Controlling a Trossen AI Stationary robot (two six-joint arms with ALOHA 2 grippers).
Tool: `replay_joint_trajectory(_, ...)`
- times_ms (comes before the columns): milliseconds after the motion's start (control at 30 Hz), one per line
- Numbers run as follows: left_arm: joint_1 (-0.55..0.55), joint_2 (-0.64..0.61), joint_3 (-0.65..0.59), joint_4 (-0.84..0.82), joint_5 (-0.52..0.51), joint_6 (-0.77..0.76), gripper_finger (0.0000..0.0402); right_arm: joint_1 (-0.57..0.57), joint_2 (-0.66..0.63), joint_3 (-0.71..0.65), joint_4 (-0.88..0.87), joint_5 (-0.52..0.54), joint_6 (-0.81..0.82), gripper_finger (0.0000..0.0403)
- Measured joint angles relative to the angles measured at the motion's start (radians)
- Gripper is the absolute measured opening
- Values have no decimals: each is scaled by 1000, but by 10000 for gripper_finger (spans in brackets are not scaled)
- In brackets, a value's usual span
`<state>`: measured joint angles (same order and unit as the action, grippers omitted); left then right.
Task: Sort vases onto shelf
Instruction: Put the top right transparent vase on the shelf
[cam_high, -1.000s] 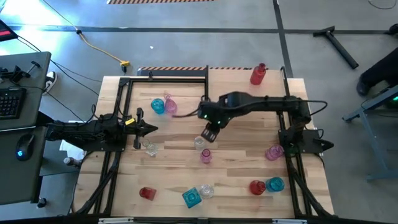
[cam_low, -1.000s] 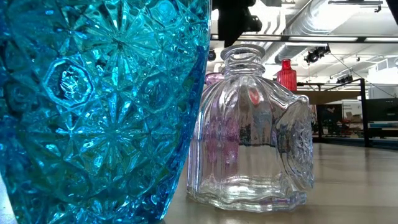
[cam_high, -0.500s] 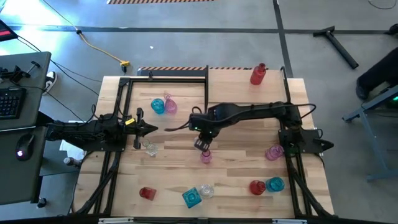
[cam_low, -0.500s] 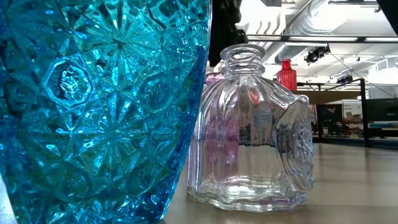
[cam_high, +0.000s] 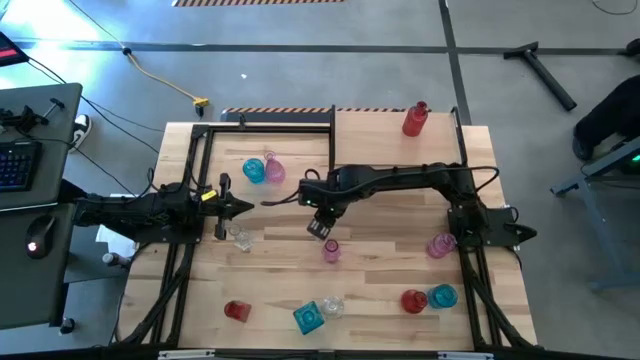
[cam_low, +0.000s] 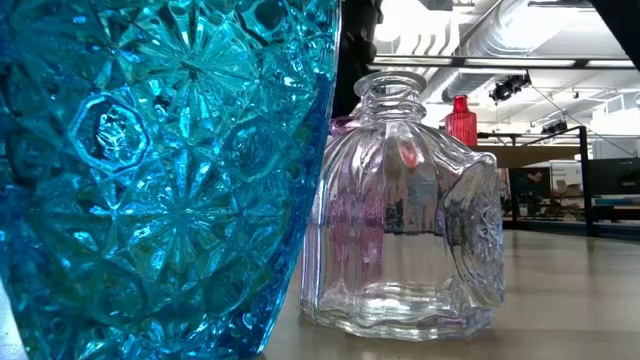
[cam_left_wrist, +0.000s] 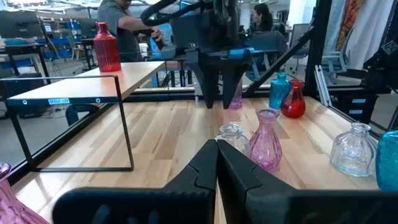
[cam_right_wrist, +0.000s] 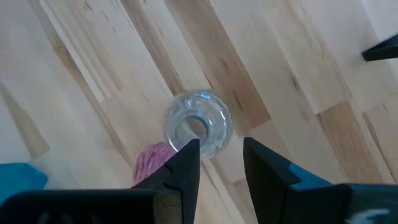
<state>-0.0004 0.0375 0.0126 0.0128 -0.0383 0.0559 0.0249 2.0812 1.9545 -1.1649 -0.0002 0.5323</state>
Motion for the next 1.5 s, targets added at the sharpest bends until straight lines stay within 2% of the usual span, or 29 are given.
replay_joint_trajectory(500, 0, 0, 0, 0, 0, 0, 1, -6, 10, -102, 91, 4, 9, 103)
replay_joint_trajectory(1500, 0, 0, 0, 0, 0, 0, 1, 2, 37, -106, 132, -32, 19, 103)
